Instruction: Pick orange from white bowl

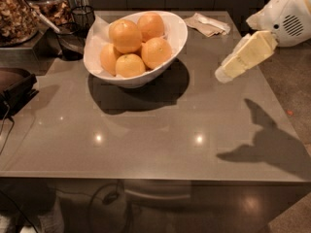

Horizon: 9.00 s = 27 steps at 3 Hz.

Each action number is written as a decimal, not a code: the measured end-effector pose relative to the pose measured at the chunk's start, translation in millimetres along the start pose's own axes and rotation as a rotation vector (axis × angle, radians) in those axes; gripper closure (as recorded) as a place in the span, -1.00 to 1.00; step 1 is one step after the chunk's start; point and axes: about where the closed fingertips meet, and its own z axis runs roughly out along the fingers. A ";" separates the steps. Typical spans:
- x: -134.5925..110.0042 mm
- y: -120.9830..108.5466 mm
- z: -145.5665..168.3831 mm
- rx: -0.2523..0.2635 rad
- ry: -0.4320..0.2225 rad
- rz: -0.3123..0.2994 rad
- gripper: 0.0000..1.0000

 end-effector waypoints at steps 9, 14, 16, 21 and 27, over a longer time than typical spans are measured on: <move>-206.0 6.7 165.9 -0.148 -0.149 -0.378 -0.65; -193.1 -7.2 215.8 -0.165 -0.012 -0.379 -0.50; -186.5 -11.8 225.1 -0.169 0.008 -0.360 -0.48; -186.5 -5.0 231.8 -0.190 -0.046 -0.373 1.00; -211.1 67.5 133.4 -0.151 -0.332 -0.371 1.00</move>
Offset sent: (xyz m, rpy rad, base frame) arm 0.0615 0.1401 0.0098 -0.0824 -0.1201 0.3194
